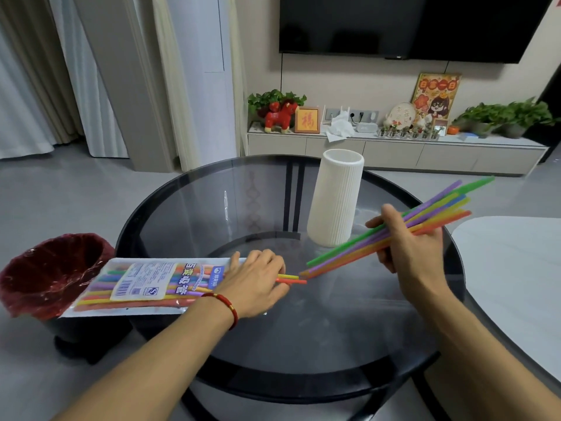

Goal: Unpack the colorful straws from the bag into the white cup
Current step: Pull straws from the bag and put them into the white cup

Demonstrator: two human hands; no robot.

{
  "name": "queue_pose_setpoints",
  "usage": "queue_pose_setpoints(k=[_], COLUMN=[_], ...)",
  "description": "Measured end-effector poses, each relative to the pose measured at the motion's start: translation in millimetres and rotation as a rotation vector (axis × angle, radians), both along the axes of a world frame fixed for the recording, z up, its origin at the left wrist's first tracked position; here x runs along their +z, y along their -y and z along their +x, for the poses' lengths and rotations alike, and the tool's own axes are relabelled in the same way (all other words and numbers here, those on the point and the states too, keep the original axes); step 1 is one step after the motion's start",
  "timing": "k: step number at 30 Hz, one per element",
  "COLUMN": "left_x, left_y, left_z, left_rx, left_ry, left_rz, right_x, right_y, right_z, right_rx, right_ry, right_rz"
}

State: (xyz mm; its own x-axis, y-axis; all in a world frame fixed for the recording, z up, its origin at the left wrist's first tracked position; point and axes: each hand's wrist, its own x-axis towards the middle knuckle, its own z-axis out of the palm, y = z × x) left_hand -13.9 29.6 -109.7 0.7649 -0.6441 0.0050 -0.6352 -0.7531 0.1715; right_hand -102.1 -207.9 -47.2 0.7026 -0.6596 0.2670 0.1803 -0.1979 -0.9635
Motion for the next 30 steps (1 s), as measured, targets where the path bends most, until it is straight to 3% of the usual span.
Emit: queue_pose_setpoints(k=[6, 10, 13, 17, 20, 26, 30], left_x=[1.8, 1.0, -1.5, -3.9, -5.2, -7.3, -3.6], left_y=[4.3, 5.1, 5.8, 6.5, 7.2, 14.1, 20.4], left_z=[-6.3, -9.0, -9.0, -9.1, -8.9, -9.9, -13.8], left_rx=[-0.022, -0.011, -0.005, -0.009, -0.006, -0.028, -0.038], left_ry=[0.021, 0.026, 0.039, 0.035, 0.026, 0.011, 0.020], left_rz=[0.065, 0.081, 0.081, 0.071, 0.069, -0.062, -0.097], right_x=[58.9, 50.1, 25.5, 22.2, 15.6, 3.0, -1.0], right_y=[6.2, -8.0, -14.1, -7.9, -7.7, 12.6, 22.0], right_z=[0.4, 20.9, 25.5, 28.1, 25.4, 15.6, 2.6], right_rx=[-0.076, 0.020, 0.085, 0.041, 0.051, 0.003, -0.043], right_ry=[-0.022, -0.287, -0.379, -0.309, -0.363, -0.354, -0.198], right_rz=[-0.519, -0.822, -0.811, -0.706, -0.621, -0.498, -0.204])
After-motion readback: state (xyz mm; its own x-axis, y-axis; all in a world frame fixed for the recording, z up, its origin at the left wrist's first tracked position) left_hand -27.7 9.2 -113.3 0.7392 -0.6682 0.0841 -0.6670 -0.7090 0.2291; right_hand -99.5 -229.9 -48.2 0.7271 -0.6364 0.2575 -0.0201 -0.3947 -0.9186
